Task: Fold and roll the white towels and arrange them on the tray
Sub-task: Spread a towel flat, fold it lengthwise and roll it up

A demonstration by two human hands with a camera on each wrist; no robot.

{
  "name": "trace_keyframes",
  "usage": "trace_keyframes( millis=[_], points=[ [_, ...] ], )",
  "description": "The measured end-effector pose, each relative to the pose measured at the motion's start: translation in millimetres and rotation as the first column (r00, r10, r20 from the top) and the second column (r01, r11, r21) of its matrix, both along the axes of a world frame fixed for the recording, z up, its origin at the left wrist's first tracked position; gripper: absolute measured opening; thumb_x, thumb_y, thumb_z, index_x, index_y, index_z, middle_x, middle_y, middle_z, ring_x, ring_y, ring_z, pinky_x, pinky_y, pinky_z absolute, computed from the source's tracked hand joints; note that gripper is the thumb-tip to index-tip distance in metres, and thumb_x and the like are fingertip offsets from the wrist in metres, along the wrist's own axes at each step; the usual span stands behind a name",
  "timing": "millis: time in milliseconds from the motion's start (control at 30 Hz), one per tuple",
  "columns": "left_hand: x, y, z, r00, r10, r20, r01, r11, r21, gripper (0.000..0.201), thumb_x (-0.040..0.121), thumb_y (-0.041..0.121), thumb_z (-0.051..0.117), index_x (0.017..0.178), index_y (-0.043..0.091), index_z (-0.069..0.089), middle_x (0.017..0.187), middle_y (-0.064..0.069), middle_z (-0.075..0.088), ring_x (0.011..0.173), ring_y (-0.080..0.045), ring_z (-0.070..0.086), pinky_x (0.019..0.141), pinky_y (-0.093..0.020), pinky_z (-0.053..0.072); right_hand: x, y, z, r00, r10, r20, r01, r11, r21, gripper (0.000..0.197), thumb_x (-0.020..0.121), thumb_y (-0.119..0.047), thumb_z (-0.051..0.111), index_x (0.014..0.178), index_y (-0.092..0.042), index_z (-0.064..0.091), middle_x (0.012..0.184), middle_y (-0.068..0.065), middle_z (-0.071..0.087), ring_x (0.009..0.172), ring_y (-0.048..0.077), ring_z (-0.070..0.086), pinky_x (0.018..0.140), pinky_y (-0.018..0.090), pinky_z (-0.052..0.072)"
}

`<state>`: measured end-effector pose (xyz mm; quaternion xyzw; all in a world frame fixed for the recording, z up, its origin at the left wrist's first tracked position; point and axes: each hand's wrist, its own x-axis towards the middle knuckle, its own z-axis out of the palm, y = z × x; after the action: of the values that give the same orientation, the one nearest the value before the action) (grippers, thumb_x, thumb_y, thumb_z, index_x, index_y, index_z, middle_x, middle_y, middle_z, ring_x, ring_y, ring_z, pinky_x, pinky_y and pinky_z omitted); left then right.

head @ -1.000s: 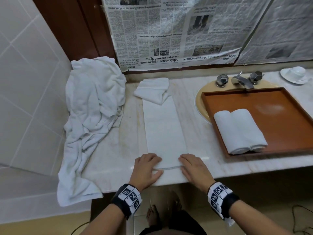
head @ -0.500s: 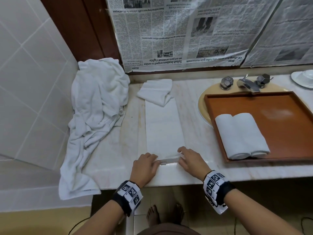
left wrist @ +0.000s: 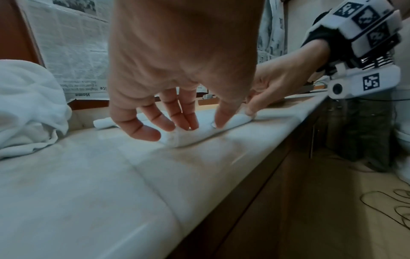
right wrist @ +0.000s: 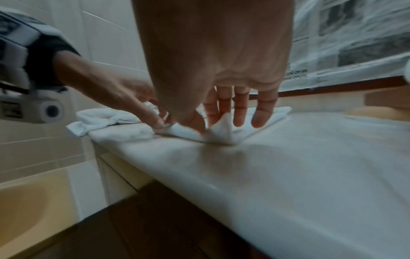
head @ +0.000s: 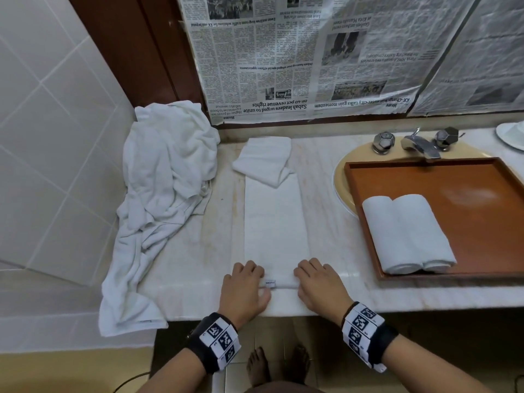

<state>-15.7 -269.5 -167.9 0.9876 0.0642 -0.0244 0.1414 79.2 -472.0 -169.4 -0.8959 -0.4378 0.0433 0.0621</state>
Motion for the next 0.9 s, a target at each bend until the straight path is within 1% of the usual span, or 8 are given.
trace_keyframes(
  millis=[100,233,367,433,500,667,800,900],
  points=[
    [0.2,2.2,0.4,1.0,-0.014,-0.003,0.014,1.0,0.017,0.033,0.078,0.051,0.06,0.102,0.029,0.057,0.103,0.011,0.055,0.088,-0.018,0.052,0.058,-0.033,0.044,-4.0,6.5,3.5,0.999,0.001,0.05,0.003,0.997,-0.083,0.028,0.05,-0.022,0.072,0.075,-0.014,0.06,0.078,0.002,0.055,0.07,0.022,0.051,0.054,0.033,0.037],
    [4.7,3.4,3.9,0.999,-0.026,-0.032,0.028,0.997,0.066,0.029,0.071,0.034,0.068,0.097,0.029,0.057,0.095,0.009,0.057,0.08,-0.021,0.056,0.053,-0.033,0.039,6.0,16.5,5.7,0.998,-0.064,0.006,0.064,0.997,-0.042,0.022,0.049,-0.011,0.074,0.064,-0.013,0.058,0.069,0.002,0.053,0.066,0.023,0.051,0.055,0.033,0.039],
    [11.4,9.3,10.2,0.995,0.043,-0.089,-0.047,0.998,-0.046,0.021,0.083,0.033,0.056,0.102,0.027,0.063,0.096,0.009,0.061,0.091,-0.019,0.054,0.067,-0.032,0.037,14.7,13.5,9.6,0.955,-0.133,-0.263,0.146,0.989,0.03,0.017,0.083,-0.024,0.062,0.092,-0.011,0.068,0.095,0.0,0.055,0.091,0.019,0.051,0.069,0.026,0.042],
    [15.0,20.0,17.2,0.976,0.151,-0.159,-0.197,0.923,-0.332,0.019,0.09,0.032,0.054,0.104,0.027,0.066,0.097,0.01,0.065,0.09,-0.011,0.056,0.072,-0.023,0.041,22.5,7.8,10.6,0.901,-0.144,-0.408,0.174,0.984,0.037,0.024,0.094,-0.028,0.053,0.106,-0.011,0.066,0.098,-0.003,0.052,0.091,0.013,0.045,0.07,0.017,0.033],
    [14.0,27.0,20.0,0.949,0.245,-0.196,-0.313,0.797,-0.516,0.014,0.091,0.027,0.06,0.1,0.025,0.071,0.087,0.012,0.066,0.082,-0.004,0.058,0.069,-0.012,0.039,27.2,3.1,11.8,0.852,-0.165,-0.497,0.234,0.969,0.079,0.024,0.096,-0.029,0.053,0.11,-0.014,0.065,0.098,-0.004,0.058,0.089,0.013,0.051,0.072,0.02,0.035],
    [11.9,21.8,13.7,0.883,0.429,-0.189,-0.45,0.661,-0.601,0.011,0.089,0.027,0.067,0.1,0.027,0.065,0.084,0.005,0.065,0.082,-0.011,0.06,0.071,-0.021,0.043,26.8,-0.1,9.2,0.798,-0.248,-0.549,0.431,0.872,0.232,0.014,0.096,-0.031,0.06,0.108,-0.025,0.055,0.099,-0.01,0.056,0.081,0.007,0.054,0.076,0.025,0.044],
    [16.3,13.9,13.0,0.921,0.382,-0.07,-0.377,0.836,-0.399,0.015,0.094,0.029,0.059,0.109,0.028,0.06,0.111,0.005,0.05,0.083,-0.013,0.056,0.067,-0.026,0.042,24.9,5.4,6.3,0.913,-0.253,-0.321,0.319,0.931,0.175,0.01,0.1,-0.031,0.052,0.102,-0.022,0.057,0.101,-0.005,0.05,0.069,0.02,0.053,0.062,0.034,0.047],
    [15.3,5.8,15.6,0.972,0.229,-0.045,-0.233,0.964,-0.129,0.02,0.1,0.025,0.046,0.116,0.029,0.058,0.119,0.006,0.044,0.095,-0.016,0.05,0.06,-0.029,0.04,24.6,6.8,6.6,0.983,-0.143,-0.119,0.151,0.987,0.06,0.012,0.083,-0.015,0.071,0.089,-0.019,0.063,0.088,-0.002,0.053,0.062,0.02,0.051,0.041,0.027,0.032]
  ],
)
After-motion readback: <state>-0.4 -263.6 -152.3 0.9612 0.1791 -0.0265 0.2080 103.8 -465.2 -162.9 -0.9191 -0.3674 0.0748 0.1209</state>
